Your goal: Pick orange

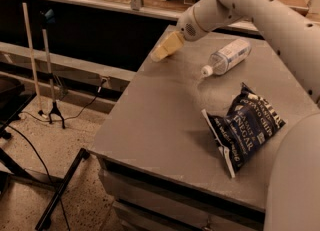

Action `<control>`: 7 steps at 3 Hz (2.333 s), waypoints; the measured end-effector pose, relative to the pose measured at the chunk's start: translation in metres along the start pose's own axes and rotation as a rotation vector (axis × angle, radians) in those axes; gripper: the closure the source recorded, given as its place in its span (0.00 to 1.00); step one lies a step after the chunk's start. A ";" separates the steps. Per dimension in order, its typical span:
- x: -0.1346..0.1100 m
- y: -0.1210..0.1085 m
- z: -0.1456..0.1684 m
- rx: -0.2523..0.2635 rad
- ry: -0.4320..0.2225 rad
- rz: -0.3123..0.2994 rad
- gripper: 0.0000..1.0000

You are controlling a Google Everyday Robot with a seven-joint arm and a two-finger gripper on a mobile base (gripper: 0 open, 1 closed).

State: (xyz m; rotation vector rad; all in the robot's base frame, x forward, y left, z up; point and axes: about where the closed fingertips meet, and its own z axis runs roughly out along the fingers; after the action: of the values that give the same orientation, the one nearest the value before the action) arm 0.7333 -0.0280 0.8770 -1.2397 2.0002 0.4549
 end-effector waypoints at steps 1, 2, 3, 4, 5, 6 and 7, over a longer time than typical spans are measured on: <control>-0.001 -0.002 0.015 0.001 0.012 -0.001 0.00; 0.001 -0.007 0.024 0.007 0.024 0.012 0.00; 0.006 -0.011 0.028 0.013 0.026 0.037 0.00; 0.007 -0.010 0.032 0.007 0.028 0.039 0.22; 0.007 -0.009 0.035 0.002 0.030 0.039 0.45; 0.008 -0.007 0.038 -0.003 0.032 0.039 0.69; 0.001 -0.006 0.037 -0.015 0.025 0.032 0.92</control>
Offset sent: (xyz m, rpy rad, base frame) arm 0.0242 0.0079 -0.0208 -0.0233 0.0211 -0.0462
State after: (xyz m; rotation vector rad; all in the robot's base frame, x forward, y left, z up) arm 0.7526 -0.0081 0.8514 -1.2293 2.0439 0.4724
